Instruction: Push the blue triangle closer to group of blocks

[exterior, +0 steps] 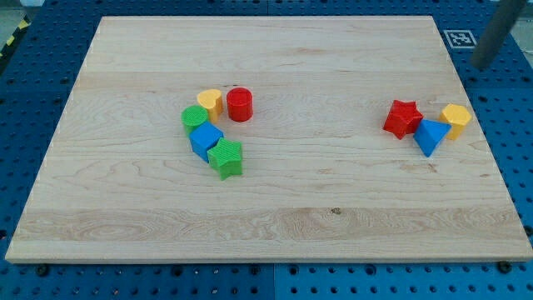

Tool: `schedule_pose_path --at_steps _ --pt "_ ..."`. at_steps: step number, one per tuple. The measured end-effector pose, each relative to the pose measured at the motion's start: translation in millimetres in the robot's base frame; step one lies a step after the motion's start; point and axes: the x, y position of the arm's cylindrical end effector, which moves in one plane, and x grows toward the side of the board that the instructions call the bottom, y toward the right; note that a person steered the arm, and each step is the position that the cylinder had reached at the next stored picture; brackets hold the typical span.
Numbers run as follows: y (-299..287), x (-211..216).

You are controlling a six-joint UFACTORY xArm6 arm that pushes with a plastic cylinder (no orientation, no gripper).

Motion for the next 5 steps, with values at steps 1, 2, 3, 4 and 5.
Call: schedule_pose_path --at_steps 1,2,3,4,5 --pt "0 3" --pt "0 45" --pt "0 122" --pt "-1 163" --pt "-1 168"
